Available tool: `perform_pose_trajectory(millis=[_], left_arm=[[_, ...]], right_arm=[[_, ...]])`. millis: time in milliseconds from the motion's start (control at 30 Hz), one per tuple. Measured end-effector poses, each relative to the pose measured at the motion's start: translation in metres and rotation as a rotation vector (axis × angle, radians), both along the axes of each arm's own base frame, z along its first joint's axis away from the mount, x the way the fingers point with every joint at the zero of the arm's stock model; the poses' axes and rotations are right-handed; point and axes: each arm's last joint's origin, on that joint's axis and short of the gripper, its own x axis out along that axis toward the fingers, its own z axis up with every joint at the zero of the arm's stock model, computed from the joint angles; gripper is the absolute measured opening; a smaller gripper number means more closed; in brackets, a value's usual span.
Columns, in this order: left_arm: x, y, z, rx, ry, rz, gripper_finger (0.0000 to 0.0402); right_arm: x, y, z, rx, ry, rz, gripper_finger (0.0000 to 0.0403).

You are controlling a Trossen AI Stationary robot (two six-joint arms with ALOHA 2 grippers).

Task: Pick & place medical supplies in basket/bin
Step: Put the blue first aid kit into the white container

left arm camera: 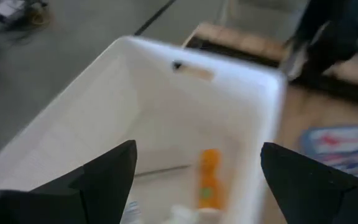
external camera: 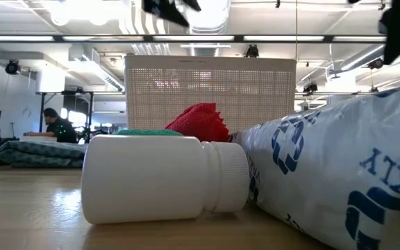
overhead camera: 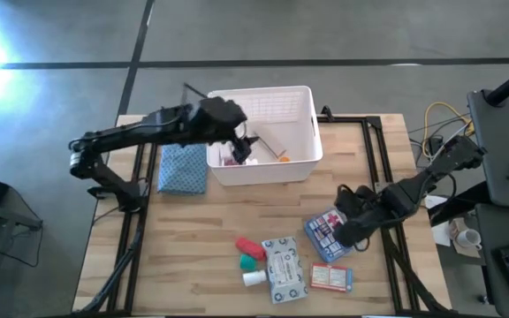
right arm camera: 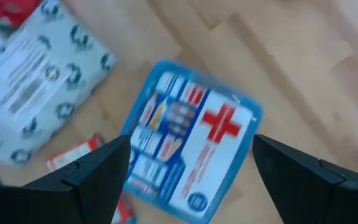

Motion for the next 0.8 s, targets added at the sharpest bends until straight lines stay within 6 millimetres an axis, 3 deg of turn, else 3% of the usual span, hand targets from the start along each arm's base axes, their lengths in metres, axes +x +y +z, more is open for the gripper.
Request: perform_pose_trajectory(millis=[100, 267, 467, 667, 800], left_arm=[[-0.014, -0.024, 0.004, -0.073, -0.02, -0.029, 0.032], [-0.031, -0.075, -0.013, -0.14, 0.058, -0.167, 0.032], [-0.044, -0.127, -0.061, -0.338, 0.082, -0.213, 0.032], [-0.051, -0.155, -0.102, -0.505, 0.01, -0.236, 0.032], [-0.052, -0.167, -0.127, -0.665, -0.034, -0.194, 0.032]], right_arm=[[-0.005, 0.011, -0.004, 0.033, -0.014, -0.004, 0.0324], [0.006, 0.029, -0.017, 0.153, -0.183, 0.035, 0.0324], [0.027, 0.037, -0.034, 0.225, -0.456, 0.101, 0.0325], [0.049, 0.037, -0.052, 0.251, -0.516, 0.145, 0.0325], [0.065, 0.039, -0.063, 0.251, -0.443, 0.164, 0.0325]])
